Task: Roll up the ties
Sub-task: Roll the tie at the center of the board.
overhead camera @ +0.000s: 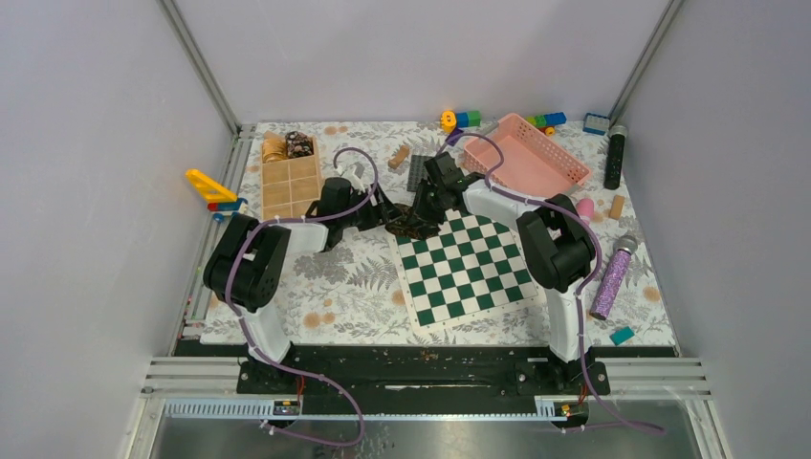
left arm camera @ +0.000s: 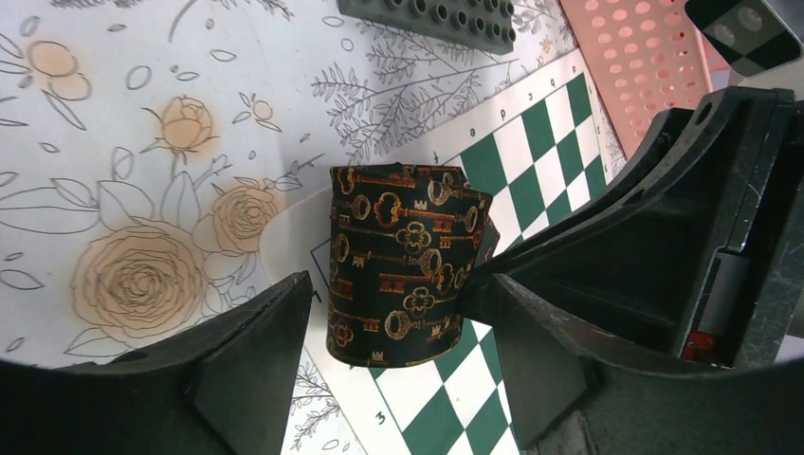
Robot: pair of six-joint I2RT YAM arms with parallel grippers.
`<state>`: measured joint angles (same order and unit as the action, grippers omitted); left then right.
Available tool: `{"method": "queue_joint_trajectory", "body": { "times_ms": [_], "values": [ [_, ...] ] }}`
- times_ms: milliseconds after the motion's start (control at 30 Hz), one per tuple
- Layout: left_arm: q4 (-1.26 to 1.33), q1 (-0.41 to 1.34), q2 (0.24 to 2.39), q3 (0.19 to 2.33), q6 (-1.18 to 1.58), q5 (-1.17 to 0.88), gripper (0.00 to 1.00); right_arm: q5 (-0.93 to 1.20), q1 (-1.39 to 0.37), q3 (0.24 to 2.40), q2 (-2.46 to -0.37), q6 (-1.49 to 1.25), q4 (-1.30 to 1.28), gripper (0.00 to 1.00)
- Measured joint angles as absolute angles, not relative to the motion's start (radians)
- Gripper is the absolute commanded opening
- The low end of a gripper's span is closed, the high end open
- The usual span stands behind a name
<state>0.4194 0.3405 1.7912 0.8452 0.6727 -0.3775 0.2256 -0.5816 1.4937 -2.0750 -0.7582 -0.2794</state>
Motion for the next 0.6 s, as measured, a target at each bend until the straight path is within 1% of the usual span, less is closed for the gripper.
{"method": "queue_joint_trajectory", "body": {
  "times_ms": [600],
  "values": [
    [0.434,0.368,1.848,0.864,0.671,-0.387,0.63,0.228,-0.575,1.438,-2.063,-0.795,-0.240,0.32]
  ]
}}
